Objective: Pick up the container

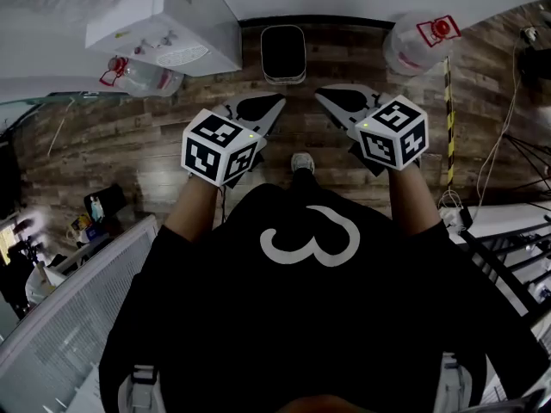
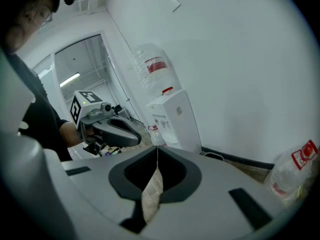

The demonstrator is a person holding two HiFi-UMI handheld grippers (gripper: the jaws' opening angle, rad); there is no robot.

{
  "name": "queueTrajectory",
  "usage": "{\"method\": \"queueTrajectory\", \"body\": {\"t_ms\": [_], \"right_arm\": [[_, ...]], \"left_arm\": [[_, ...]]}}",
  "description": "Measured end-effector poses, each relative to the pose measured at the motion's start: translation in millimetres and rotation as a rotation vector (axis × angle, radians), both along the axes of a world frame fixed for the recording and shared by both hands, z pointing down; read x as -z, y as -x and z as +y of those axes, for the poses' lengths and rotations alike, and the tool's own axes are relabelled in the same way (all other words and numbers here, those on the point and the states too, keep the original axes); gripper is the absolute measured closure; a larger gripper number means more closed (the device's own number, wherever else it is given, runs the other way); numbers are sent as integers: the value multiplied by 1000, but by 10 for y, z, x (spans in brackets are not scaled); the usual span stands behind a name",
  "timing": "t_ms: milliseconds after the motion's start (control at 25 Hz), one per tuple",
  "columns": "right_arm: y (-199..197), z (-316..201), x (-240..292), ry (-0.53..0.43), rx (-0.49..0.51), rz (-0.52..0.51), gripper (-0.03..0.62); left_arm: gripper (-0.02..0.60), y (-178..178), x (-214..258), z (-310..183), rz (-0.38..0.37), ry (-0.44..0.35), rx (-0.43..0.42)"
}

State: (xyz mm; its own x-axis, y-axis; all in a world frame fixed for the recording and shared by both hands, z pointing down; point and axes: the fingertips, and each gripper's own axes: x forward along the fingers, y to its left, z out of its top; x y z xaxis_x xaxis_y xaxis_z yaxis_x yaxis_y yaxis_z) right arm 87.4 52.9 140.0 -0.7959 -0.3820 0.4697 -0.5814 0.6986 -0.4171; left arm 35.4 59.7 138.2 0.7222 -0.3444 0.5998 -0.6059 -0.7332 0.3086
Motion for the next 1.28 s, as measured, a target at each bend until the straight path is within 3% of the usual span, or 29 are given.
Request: {"method": "queueTrajectory", "body": {"t_ms": [360, 680, 1040, 1280], "right_arm": [[-71, -362, -206, 36, -11, -5, 568], [-83, -805, -676, 142, -47, 7, 568], [126, -1233, -1781, 240, 0, 105, 566], [178, -1265, -2654, 310, 49, 164, 566]], "left_arm": [[565, 110, -228, -382, -4, 33, 30], [565, 101, -625, -818, 33, 83, -24], [563, 391, -1790, -1245, -20, 228, 0], [561, 683, -2662, -1364, -101, 260, 18]]}}
